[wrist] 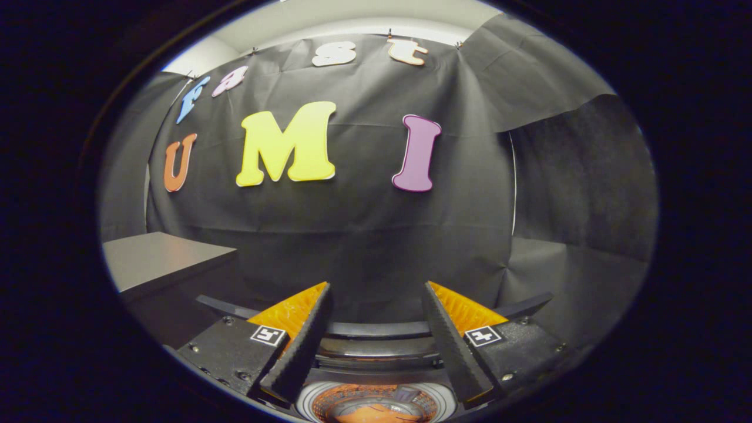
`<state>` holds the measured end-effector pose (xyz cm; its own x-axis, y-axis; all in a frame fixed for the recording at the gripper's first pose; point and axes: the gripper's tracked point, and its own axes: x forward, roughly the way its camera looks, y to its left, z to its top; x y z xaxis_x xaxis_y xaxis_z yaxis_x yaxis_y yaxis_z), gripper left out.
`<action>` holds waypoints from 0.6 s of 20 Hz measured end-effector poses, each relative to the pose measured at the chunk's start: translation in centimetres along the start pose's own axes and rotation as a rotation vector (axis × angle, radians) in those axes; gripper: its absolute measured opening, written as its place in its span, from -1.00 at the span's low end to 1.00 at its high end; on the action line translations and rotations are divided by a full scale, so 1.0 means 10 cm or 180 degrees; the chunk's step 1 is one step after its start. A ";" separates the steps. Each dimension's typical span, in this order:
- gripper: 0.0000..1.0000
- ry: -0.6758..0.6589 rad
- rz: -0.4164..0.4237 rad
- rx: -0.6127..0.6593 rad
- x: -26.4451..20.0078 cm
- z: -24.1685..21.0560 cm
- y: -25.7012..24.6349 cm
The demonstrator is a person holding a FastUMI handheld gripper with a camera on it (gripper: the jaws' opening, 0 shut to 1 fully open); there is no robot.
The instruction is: Put the clothes into the washing machine and then close the washing machine lid.
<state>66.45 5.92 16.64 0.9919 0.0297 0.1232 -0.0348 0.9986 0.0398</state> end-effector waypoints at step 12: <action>0.92 0.0132 -0.0012 -0.0016 -0.36 -0.24 -0.01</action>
<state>63.13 5.80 13.80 0.9963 0.0277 0.0819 -0.0306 0.9989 0.0351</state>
